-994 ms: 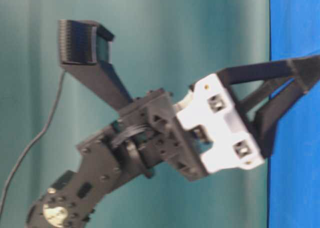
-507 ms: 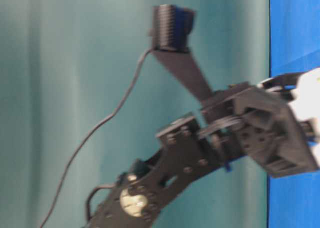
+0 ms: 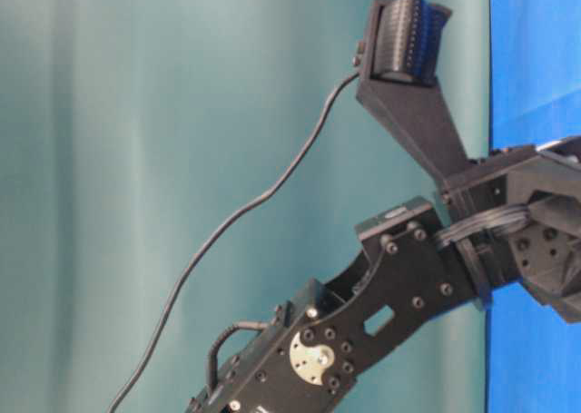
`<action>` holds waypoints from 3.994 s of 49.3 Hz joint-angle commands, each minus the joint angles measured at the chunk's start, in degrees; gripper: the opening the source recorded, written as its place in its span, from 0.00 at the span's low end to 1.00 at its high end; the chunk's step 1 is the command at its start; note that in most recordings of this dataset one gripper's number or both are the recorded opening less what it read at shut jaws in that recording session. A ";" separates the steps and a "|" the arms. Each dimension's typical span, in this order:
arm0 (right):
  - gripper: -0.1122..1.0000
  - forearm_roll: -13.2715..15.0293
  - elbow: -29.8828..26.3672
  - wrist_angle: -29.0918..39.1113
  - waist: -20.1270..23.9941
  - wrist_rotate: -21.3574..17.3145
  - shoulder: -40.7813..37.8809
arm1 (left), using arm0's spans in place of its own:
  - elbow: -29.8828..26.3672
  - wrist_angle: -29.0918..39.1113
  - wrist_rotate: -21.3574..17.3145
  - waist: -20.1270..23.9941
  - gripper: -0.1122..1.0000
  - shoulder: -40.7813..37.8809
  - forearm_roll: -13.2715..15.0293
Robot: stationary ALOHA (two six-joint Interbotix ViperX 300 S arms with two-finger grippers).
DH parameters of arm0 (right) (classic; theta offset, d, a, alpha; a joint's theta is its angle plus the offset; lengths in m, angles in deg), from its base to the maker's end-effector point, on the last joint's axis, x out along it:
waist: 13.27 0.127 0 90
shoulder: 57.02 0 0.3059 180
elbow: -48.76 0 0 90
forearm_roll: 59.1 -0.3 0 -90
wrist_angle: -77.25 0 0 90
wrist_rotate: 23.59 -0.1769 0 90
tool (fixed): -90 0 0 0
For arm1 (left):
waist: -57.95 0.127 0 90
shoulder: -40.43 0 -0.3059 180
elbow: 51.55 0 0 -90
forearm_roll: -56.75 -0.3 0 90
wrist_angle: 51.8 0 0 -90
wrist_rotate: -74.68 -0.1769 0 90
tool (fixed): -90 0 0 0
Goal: Handover the blue block to the right arm after grasping it with the left arm, then place it in the designated position.
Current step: 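Close the left gripper on the blue cube, then lift the blue cube with the left gripper toward the center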
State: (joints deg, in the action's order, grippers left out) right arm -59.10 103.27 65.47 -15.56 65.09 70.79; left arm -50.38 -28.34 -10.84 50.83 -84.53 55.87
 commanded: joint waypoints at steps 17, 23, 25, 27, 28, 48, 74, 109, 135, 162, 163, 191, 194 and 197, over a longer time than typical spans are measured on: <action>0.97 0.00 -1.41 -0.53 -0.26 0.09 -0.35 | -1.49 3.08 -0.09 0.35 0.51 1.49 -0.18; 0.97 0.00 -1.41 -0.44 -0.18 0.09 -0.35 | -1.49 3.52 -0.09 0.35 0.51 1.49 -0.18; 0.97 0.00 -1.41 -0.35 -0.18 0.09 -0.35 | -1.58 3.52 -0.09 0.26 0.51 1.49 -0.09; 0.97 0.00 -1.41 -0.35 -0.18 0.09 -0.35 | -1.58 3.52 -0.09 0.26 0.51 1.49 -0.09; 0.97 0.00 -1.41 -0.35 -0.26 0.09 -0.35 | -1.58 3.52 -0.09 0.26 0.51 1.49 -0.09; 0.97 0.00 -1.41 -0.35 -0.18 0.09 -0.35 | -3.08 6.33 -0.79 0.26 0.51 4.22 -0.18; 0.97 0.00 -1.49 -0.26 -0.26 0.09 -0.35 | -8.79 17.49 -0.88 0.62 0.51 14.68 -0.79; 0.97 0.00 -1.58 -0.18 -0.26 0.09 -0.35 | -13.71 24.87 -0.97 1.32 0.51 18.37 -1.32; 0.97 0.00 -1.67 -0.26 -0.18 0.09 -0.35 | -13.54 24.61 -0.88 1.32 0.51 18.46 -1.32; 0.97 0.00 -1.58 -0.26 -0.18 0.09 -0.35 | -13.54 24.61 -0.88 1.32 0.51 18.46 -1.32; 0.97 0.00 -1.58 -0.26 -0.18 0.09 -0.35 | -13.45 24.61 -0.88 1.32 0.51 18.46 -1.32; 0.97 0.00 -1.67 -0.26 -0.18 0.09 -0.35 | -0.88 6.94 -0.70 1.85 0.51 25.66 -1.32; 0.97 0.00 -1.67 -0.44 -0.18 0.09 -0.35 | 1.41 2.99 -0.70 1.85 0.51 27.07 -1.32; 0.97 0.00 -1.67 -0.53 -0.18 0.09 -0.35 | 3.69 -1.14 -0.70 1.85 0.51 28.39 -1.32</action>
State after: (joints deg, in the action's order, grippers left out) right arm -59.10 103.27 65.56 -15.65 65.09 70.70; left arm -48.10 -24.64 -11.54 52.59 -59.57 54.73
